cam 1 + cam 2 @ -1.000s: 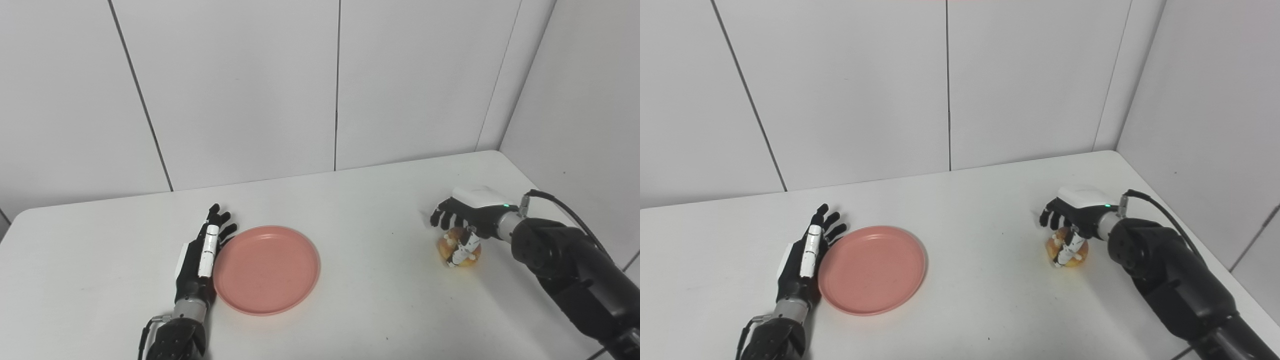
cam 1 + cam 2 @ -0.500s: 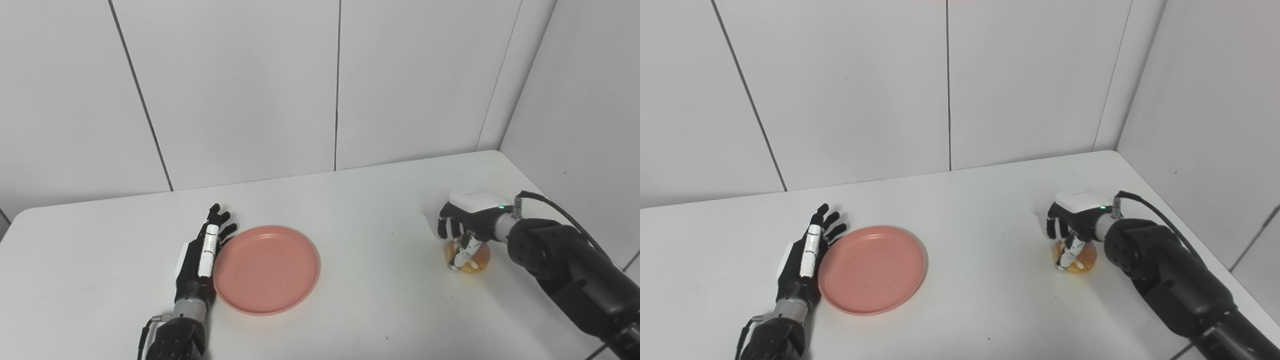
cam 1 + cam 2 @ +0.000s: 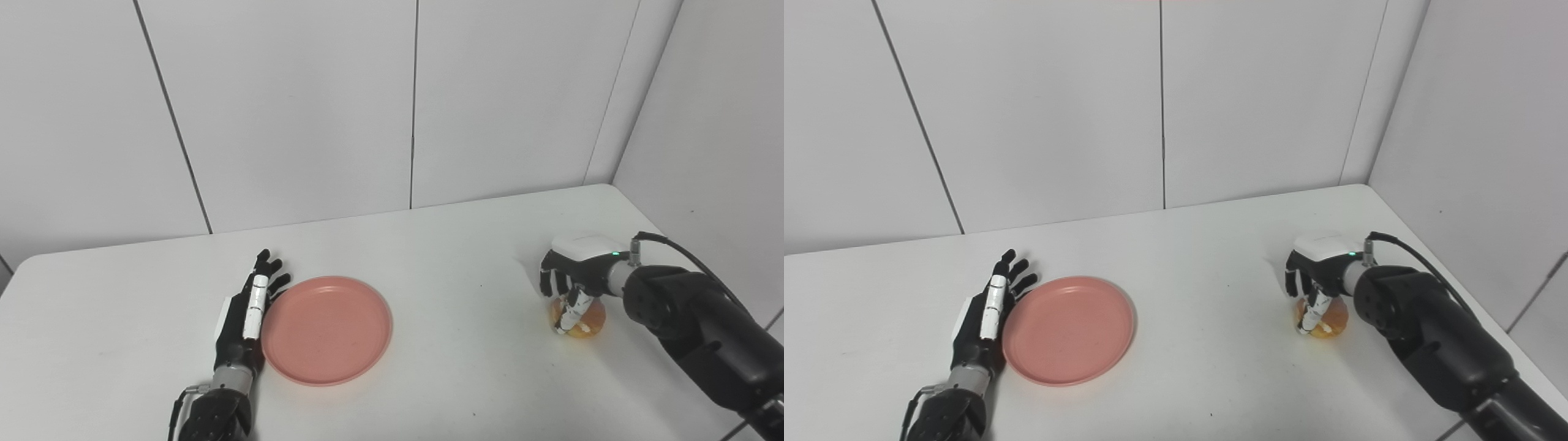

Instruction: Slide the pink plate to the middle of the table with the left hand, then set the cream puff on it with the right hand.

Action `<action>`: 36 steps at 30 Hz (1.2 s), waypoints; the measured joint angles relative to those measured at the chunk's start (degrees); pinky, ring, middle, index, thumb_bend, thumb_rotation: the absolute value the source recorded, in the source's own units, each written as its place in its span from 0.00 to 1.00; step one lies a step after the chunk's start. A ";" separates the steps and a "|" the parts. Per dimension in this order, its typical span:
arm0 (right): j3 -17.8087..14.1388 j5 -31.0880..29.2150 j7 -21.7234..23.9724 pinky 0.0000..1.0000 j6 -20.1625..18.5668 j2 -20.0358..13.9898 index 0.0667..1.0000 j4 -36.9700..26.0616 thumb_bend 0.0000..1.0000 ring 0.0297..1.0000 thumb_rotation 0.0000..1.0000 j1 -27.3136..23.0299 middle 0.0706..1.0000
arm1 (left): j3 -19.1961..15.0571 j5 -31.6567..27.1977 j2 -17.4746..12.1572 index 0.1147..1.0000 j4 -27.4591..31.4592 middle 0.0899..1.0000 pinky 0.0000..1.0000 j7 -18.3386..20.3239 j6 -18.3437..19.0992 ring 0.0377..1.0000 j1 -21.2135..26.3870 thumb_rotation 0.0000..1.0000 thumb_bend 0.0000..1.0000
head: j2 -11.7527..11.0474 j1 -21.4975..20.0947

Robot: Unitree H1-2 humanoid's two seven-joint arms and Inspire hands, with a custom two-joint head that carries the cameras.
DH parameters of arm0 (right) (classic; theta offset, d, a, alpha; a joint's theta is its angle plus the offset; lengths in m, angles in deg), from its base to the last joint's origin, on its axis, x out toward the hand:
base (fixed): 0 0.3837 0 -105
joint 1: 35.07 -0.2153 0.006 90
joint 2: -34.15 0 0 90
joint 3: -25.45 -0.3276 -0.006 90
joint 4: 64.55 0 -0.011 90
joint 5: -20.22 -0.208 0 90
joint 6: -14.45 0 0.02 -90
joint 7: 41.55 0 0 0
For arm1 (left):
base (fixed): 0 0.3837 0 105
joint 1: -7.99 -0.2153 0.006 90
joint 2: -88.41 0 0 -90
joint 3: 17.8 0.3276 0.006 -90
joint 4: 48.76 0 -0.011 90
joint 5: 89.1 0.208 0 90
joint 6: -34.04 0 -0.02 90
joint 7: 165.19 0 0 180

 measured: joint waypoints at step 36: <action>4.06 -1.38 6.96 0.38 0.72 16.28 0.44 -15.38 0.53 0.43 0.00 -11.28 0.46 | 1.15 3.58 4.85 0.91 0.51 0.90 0.82 -7.97 1.26 0.85 -0.01 0.93 0.70 | 0.09 19.94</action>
